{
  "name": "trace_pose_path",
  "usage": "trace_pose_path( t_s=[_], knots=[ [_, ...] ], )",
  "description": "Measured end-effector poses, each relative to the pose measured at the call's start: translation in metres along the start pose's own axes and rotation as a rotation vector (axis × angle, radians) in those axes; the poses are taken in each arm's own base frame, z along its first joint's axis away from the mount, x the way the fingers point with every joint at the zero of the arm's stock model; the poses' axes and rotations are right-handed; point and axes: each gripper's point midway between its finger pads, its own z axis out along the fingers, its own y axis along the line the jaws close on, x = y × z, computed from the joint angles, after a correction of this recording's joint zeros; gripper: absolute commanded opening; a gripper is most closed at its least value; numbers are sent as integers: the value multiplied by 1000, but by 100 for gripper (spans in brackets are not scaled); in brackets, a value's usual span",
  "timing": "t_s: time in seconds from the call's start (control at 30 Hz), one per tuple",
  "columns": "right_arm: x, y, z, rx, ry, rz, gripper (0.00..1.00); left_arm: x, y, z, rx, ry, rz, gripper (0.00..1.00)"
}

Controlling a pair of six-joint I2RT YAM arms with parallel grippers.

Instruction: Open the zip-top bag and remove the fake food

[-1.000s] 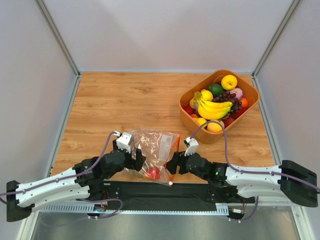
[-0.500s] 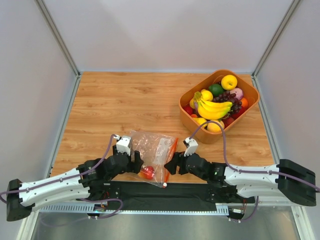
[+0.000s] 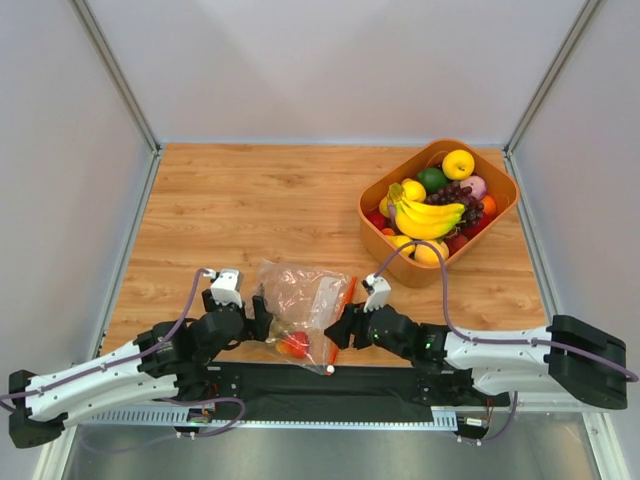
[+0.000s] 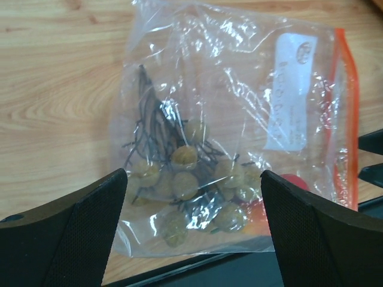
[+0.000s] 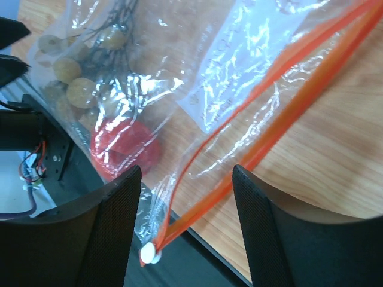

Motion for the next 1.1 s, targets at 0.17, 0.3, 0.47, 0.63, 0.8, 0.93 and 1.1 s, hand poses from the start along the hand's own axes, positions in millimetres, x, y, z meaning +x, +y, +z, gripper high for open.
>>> trace_pose_path(
  t_s=[0.17,0.3,0.47,0.63,0.8,0.93,1.1],
  knots=[
    [-2,17,11,-36,16,5,61,20,7,4,-40,68,-9,99],
    [10,19,26,-30,59,3,49,48,9,12,-42,139,-9,91],
    [28,18,40,-23,119,16,12,59,1,19,-6,161,-34,80],
    [23,36,42,-76,114,27,0,61,-4,21,16,165,-46,79],
    [7,59,32,-156,80,47,0,61,-7,24,26,155,-55,81],
    [-9,82,20,-242,48,75,0,64,-8,28,22,154,-59,82],
    [-20,98,9,-303,27,96,1,65,-11,32,23,152,-67,79]
  ],
)
